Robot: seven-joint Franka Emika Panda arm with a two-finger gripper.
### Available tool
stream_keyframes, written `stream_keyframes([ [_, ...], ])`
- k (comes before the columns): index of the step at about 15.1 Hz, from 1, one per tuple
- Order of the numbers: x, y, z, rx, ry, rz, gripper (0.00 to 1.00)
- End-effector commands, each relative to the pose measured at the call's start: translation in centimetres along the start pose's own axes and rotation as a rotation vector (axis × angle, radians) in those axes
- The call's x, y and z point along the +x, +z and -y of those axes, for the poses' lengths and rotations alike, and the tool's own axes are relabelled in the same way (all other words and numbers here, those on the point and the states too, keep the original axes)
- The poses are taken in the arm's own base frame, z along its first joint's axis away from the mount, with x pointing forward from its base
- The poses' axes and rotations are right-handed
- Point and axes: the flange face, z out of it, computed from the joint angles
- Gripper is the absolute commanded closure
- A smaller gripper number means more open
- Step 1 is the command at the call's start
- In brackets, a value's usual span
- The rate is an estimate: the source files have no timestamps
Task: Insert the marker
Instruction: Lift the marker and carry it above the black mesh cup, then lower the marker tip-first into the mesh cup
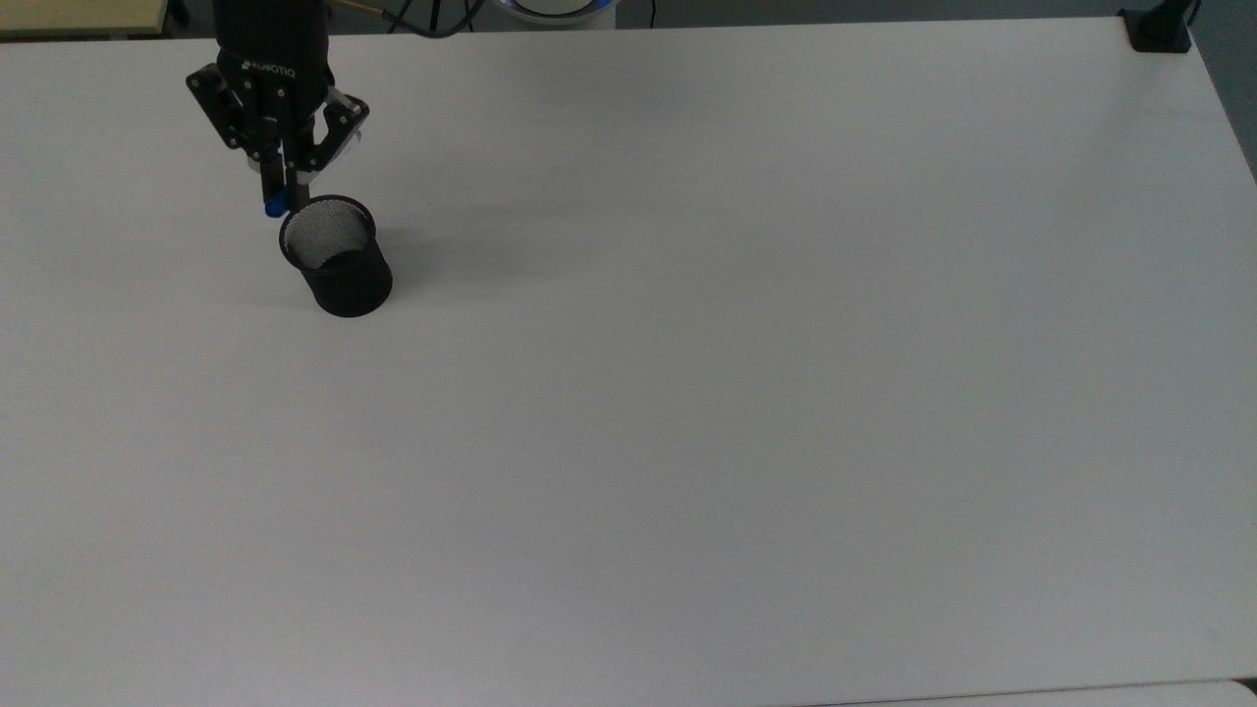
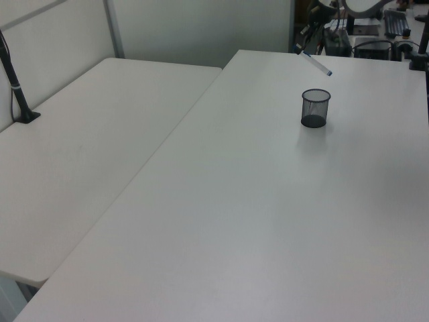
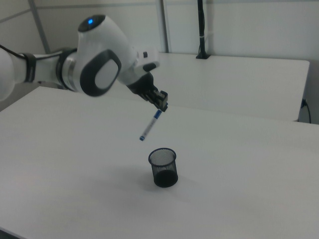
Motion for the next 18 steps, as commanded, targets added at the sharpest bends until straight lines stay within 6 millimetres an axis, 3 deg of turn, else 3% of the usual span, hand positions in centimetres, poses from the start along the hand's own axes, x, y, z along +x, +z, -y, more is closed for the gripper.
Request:
stream_keyframes([
  [1, -2.9, 2.6, -1.3, 0.0, -0.058, -0.123, 1.0],
  [8, -4.6, 7.7, -1.4, 0.004, -0.061, -0.197, 1.0],
  [10, -6.5, 9.1, -1.7, -0.005, -0.108, -0.238, 1.0],
  [14, -8.1, 9.8, -2.2, -0.015, -0.142, -0.252, 1.0],
  [15, -8.0, 9.5, -2.3, -0.016, -0.139, -0.256, 0.96],
  [18, -7.6, 8.4, -3.5, -0.029, -0.104, -0.271, 0.63],
])
